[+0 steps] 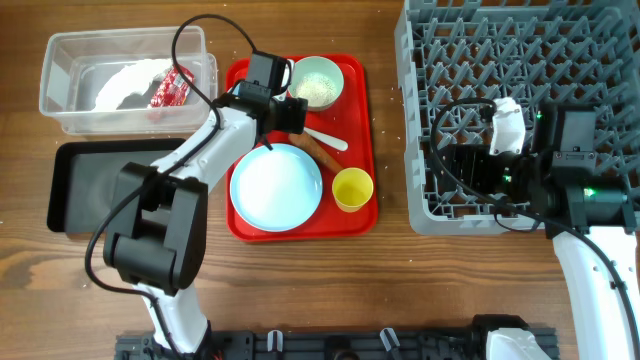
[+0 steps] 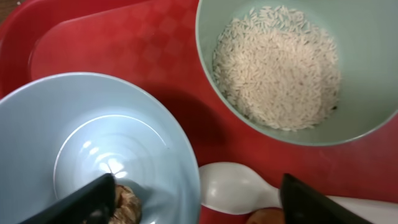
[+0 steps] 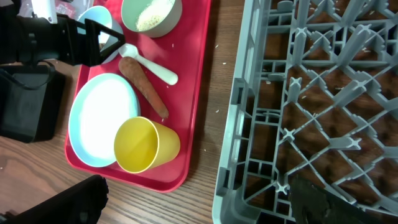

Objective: Sort waste into correct bins and load items into the dishwasher rack
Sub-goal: 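Grasp the blue bowl with food scraps using the left gripper, then tip the blue bowl over the black tray to dump the scraps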

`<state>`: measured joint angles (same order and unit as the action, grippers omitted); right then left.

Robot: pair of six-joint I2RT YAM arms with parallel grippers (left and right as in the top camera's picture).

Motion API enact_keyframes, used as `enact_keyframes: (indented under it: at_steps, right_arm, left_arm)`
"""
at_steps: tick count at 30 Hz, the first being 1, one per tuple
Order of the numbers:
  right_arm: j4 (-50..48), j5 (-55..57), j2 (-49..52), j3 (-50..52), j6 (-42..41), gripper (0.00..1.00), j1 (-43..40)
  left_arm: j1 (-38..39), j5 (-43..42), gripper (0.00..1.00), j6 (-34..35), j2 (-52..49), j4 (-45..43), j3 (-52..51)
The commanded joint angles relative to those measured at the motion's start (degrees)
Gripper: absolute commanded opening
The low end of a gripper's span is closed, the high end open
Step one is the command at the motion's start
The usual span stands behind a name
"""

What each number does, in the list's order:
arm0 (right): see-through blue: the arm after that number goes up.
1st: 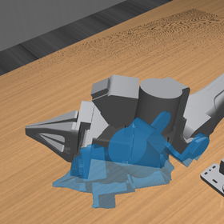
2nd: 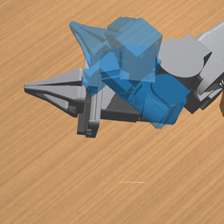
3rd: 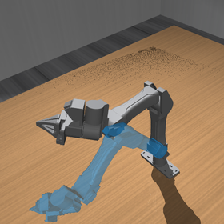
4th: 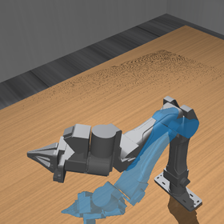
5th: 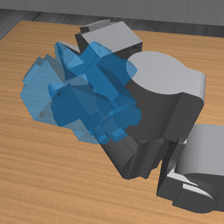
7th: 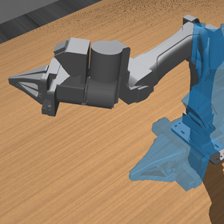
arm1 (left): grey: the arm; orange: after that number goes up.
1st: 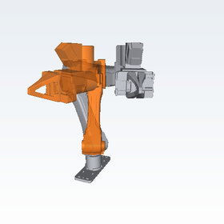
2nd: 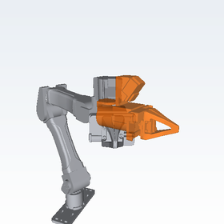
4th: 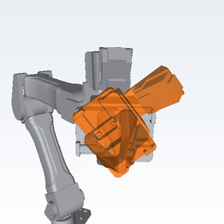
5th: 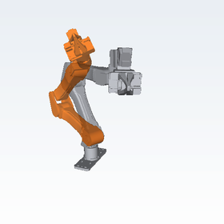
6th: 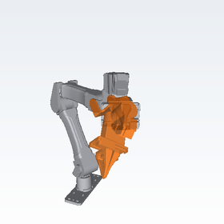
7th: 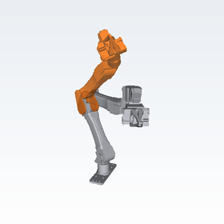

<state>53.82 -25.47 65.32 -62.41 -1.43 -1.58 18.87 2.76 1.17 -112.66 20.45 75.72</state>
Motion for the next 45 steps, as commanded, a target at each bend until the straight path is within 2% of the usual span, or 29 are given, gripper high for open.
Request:
enact_keyframes:
  at_steps: [1, 6, 10, 13, 18, 21, 26, 34, 39, 45]
  right_arm:
    - [0.0, 0.2, 0.1, -0.9, -0.2, 0.96, 0.3]
    - [0.0, 0.6, 0.1, -0.9, -0.2, 0.96, 0.3]
    - [0.0, 0.6, 0.1, -0.9, -0.2, 0.96, 0.3]
    - [0.0, 0.6, 0.1, -0.9, -0.2, 0.96, 0.3]
    - [0.0, 1.7, 0.1, -0.9, -0.2, 0.96, 0.3]
    - [0.0, 1.7, 0.1, -0.9, -0.2, 0.96, 0.3]
    - [0.0, 1.7, 0.1, -0.9, -0.2, 0.96, 0.3]
    - [0.0, 1.7, 0.1, -0.9, -0.2, 0.96, 0.3]
    - [-0.1, 1.7, 0.1, -0.9, -0.3, 0.96, 0.3]
    - [-0.2, 1.7, 0.1, -0.9, -0.2, 0.96, 0.3]
  left_arm:
    - [-0.3, 1.4, 0.69, 1.1, -1.1, -1.5, -0.1]
    - [-0.3, 1.4, 0.53, 2.3, -3.4, -2.1, -0.2]
    - [-0.4, 1.4, 0.49, 2.3, -4.9, -2.1, -0.2]
    - [-0.3, 1.4, 0.43, 2.3, -4.9, -2.6, -0.1]
    - [-0.3, 1.4, 0.17, 4.3, -4.9, -3.1, -0.1]
    - [-0.3, 1.4, 0.05, 4.3, -4.9, -3.1, -0.1]
    - [-0.3, 1.7, 0.04, 7.3, -4.1, -2.7, -0.1]
    - [-0.4, 2.5, 0.04, 13.1, 4.2, 1.6, 0.0]
    - [-0.4, 2.2, 0.04, 18.4, 11.4, 8.1, 0.0]
    - [-0.4, -1.6, 0.04, 23.6, 21.4, 21.9, 0.0]
